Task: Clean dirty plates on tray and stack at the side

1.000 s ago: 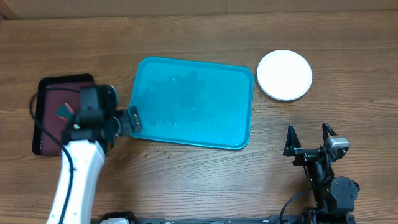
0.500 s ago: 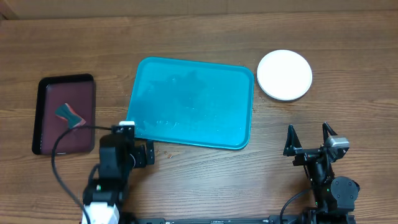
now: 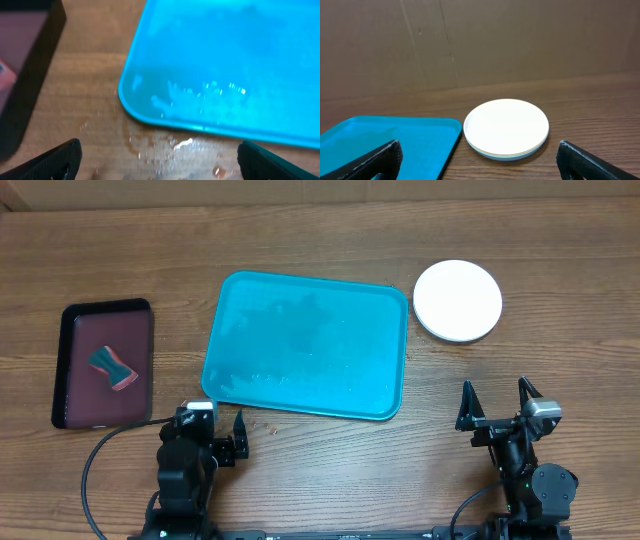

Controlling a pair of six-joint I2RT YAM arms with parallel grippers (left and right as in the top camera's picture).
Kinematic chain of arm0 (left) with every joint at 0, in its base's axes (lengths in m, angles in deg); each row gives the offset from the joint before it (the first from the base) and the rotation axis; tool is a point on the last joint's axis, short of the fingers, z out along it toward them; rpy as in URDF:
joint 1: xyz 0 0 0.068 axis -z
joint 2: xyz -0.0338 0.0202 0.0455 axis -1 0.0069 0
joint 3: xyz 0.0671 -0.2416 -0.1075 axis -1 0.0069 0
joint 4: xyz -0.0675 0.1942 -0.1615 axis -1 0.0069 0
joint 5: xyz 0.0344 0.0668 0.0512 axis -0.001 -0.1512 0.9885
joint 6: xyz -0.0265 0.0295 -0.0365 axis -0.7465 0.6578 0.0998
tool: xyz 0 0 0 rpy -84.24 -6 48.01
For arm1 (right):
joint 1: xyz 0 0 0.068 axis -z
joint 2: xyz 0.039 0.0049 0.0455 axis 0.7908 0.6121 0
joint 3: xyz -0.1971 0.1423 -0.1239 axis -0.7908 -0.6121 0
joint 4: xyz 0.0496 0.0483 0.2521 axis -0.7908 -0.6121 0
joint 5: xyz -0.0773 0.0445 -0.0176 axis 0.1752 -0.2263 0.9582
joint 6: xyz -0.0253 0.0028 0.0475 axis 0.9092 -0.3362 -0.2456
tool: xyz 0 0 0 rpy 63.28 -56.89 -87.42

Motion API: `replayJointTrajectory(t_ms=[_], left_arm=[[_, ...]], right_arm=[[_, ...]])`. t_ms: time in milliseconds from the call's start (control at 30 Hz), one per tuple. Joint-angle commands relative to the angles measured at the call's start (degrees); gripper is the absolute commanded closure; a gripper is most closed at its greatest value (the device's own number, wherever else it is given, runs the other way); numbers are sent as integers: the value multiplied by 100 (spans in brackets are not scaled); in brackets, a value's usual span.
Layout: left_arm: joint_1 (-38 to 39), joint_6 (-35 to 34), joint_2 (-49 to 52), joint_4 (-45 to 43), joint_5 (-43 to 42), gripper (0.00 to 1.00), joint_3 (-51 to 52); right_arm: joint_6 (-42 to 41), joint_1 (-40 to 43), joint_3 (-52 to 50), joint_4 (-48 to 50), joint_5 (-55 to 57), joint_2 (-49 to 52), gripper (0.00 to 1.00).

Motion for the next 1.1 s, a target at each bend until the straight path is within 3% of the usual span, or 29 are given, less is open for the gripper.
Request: replayJointTrajectory(t_ms=[0, 200, 400, 700, 1067], left_arm=[[22, 107, -297, -107, -96, 0, 63], [22, 83, -765, -343, -116, 1, 114], [22, 7, -1257, -1532, -142, 0, 531], [20, 160, -1980, -1248, -140, 1, 518], [-155, 153, -1963, -1233, -181, 0, 518]], right_arm=[[2, 17, -61, 24, 79, -57, 0], [2, 17, -61, 24, 79, -57, 0], [2, 17, -61, 24, 79, -57, 0], [2, 17, -61, 24, 79, -57, 0], [2, 17, -61, 24, 79, -57, 0]])
